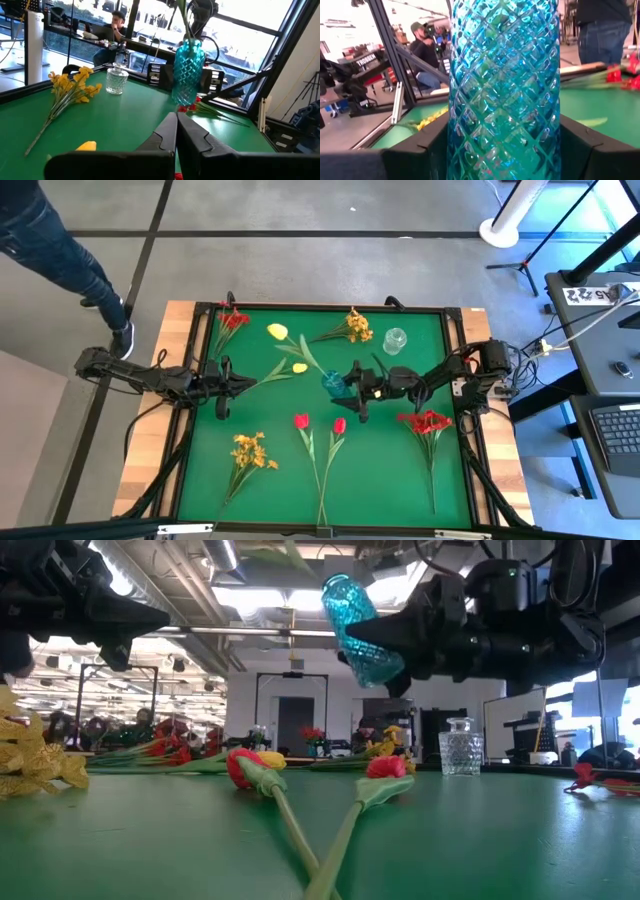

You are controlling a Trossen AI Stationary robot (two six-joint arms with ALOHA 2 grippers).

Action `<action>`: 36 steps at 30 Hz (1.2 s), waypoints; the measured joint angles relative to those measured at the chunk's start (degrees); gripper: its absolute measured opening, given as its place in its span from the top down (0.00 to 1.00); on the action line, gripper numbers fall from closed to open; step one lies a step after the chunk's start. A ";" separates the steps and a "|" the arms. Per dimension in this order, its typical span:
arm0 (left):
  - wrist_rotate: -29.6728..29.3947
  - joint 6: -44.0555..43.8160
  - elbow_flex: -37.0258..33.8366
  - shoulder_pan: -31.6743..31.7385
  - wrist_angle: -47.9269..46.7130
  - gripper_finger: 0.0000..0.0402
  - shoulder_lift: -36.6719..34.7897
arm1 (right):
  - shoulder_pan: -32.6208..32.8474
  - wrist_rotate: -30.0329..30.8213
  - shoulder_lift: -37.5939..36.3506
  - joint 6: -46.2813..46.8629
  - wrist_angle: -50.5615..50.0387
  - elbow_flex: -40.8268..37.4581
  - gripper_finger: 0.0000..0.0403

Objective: Sort flowers into vase by color
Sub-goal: Put the yellow flower into the blue vase

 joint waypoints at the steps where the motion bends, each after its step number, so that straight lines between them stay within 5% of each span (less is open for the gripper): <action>1: 0.00 -0.02 0.00 0.00 -0.02 1.00 -0.01 | 0.01 0.00 0.00 -0.04 0.81 0.00 0.39; 21: 0.00 -0.05 0.00 0.00 0.02 1.00 0.00 | 0.04 -1.52 0.02 0.30 4.71 0.15 0.39; 27: -2.64 -10.79 -0.01 0.07 3.25 1.00 -0.01 | 0.04 -1.29 0.02 0.35 4.73 0.17 0.39; 36: -2.75 -11.02 0.00 0.07 6.13 1.00 1.33 | 0.02 1.20 0.04 0.47 4.76 0.17 0.39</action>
